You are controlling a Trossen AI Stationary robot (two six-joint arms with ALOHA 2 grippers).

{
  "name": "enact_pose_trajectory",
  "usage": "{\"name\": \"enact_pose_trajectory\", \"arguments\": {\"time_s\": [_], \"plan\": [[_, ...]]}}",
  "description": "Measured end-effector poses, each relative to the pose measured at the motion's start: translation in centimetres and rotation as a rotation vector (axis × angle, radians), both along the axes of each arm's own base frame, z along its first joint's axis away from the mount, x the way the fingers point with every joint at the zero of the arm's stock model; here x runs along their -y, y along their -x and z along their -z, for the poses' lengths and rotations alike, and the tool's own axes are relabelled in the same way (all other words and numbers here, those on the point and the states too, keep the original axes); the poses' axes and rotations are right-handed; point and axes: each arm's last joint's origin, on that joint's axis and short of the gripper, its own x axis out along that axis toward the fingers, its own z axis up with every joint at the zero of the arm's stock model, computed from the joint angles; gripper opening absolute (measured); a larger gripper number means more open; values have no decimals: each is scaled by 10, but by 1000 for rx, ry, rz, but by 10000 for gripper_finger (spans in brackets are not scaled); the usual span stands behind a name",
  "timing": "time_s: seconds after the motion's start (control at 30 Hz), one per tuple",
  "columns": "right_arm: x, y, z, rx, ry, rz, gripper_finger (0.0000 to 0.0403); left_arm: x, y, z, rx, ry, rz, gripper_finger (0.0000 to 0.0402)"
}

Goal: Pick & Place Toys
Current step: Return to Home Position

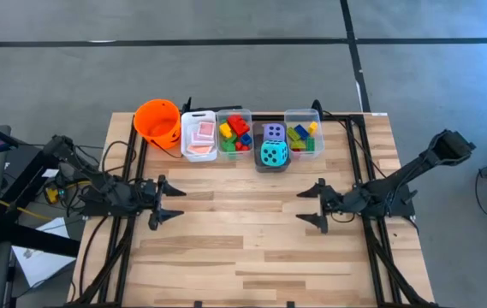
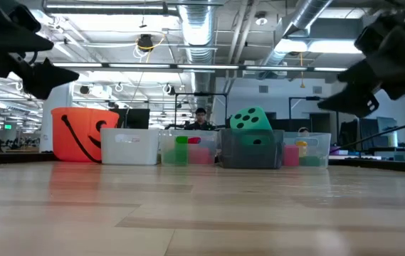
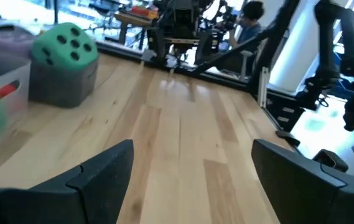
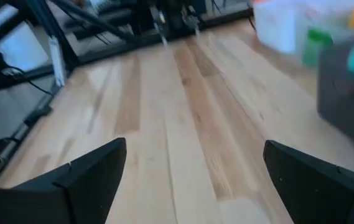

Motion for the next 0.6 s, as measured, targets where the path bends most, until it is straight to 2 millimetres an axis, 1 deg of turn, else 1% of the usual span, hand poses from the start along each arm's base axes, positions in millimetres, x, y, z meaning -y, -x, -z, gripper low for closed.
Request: {"name": "enact_pose_trajectory", "arguments": {"time_s": [0.1, 0.23, 0.47, 0.6], "plan": [[1, 1, 5, -45, -16, 13, 372, 0, 0, 1, -8, 2, -7, 319], [1, 1, 5, -39, -18, 42, 372, 0, 0, 0, 0, -5, -6, 319], [1, 1, 4, -37, -25, 42, 372, 0, 0, -1, 6, 1, -6, 319], [0, 1, 2, -9, -96, 51, 372, 0, 0, -1, 6, 1, -4, 319]]}}
